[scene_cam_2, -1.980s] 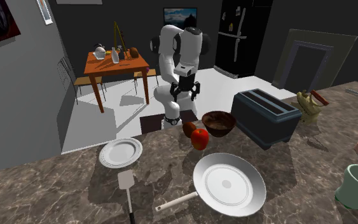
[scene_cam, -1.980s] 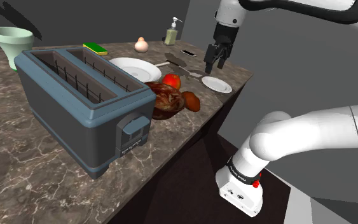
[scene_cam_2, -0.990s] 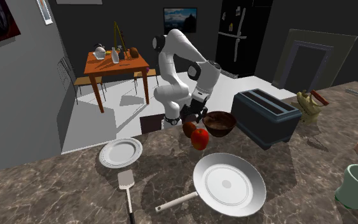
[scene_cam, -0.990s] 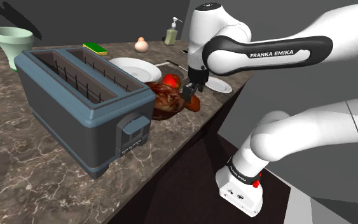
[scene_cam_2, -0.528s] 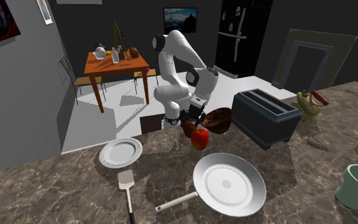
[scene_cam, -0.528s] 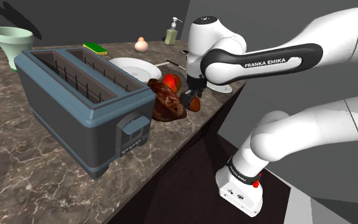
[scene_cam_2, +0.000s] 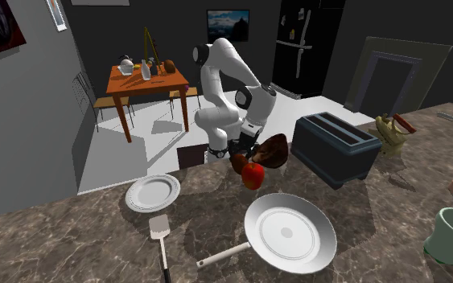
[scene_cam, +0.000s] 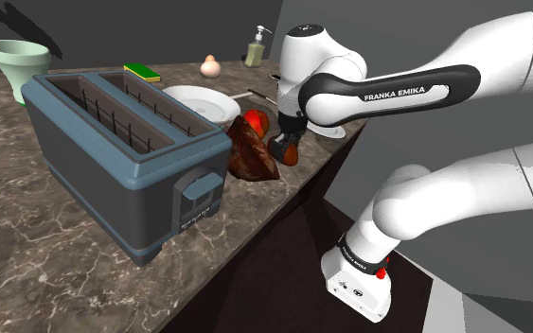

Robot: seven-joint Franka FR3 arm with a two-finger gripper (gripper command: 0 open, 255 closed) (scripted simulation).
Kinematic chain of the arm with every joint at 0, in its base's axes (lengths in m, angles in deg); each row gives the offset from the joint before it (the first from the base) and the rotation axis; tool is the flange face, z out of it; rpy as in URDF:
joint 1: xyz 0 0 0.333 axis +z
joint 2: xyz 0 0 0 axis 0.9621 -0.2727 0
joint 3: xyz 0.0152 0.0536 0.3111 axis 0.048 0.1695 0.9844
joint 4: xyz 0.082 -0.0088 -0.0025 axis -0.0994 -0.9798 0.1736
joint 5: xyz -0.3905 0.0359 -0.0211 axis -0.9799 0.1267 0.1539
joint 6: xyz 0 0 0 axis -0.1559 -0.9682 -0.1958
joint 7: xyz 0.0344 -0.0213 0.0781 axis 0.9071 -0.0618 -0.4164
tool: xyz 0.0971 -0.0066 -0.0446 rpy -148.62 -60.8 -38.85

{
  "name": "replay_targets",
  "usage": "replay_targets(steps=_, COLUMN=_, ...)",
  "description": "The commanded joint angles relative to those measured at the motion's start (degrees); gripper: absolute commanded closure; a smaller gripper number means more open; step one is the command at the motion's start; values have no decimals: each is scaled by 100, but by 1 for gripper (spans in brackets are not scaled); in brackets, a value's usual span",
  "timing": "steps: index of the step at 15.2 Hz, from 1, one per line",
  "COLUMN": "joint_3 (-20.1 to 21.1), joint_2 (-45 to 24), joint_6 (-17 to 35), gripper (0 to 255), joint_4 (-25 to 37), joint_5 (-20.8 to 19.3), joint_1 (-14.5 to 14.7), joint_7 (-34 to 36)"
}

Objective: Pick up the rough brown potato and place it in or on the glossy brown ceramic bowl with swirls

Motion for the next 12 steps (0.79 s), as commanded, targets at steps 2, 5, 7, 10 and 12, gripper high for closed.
replay_targets(steps=2, joint_3=0, joint_2=-2, joint_6=2, gripper=255, joint_4=-2, joint_5=1, joint_1=1, joint_7=0)
replay_targets(steps=5, joint_3=0, joint_2=0, joint_6=-1, gripper=255, joint_4=-2, joint_5=2, joint_1=1, joint_7=-1)
replay_targets(steps=7, joint_3=0, joint_2=-2, joint_6=4, gripper=255, joint_4=-4, joint_5=1, joint_1=2, joint_7=1)
replay_targets(steps=10, joint_3=-27, joint_2=92, joint_6=-252, gripper=255, joint_4=169, joint_5=18, joint_1=11, joint_7=-76)
replay_targets(steps=12, joint_3=-44, joint_2=144, joint_6=-419, gripper=255, joint_4=289, joint_5=27, joint_1=14, joint_7=-126)
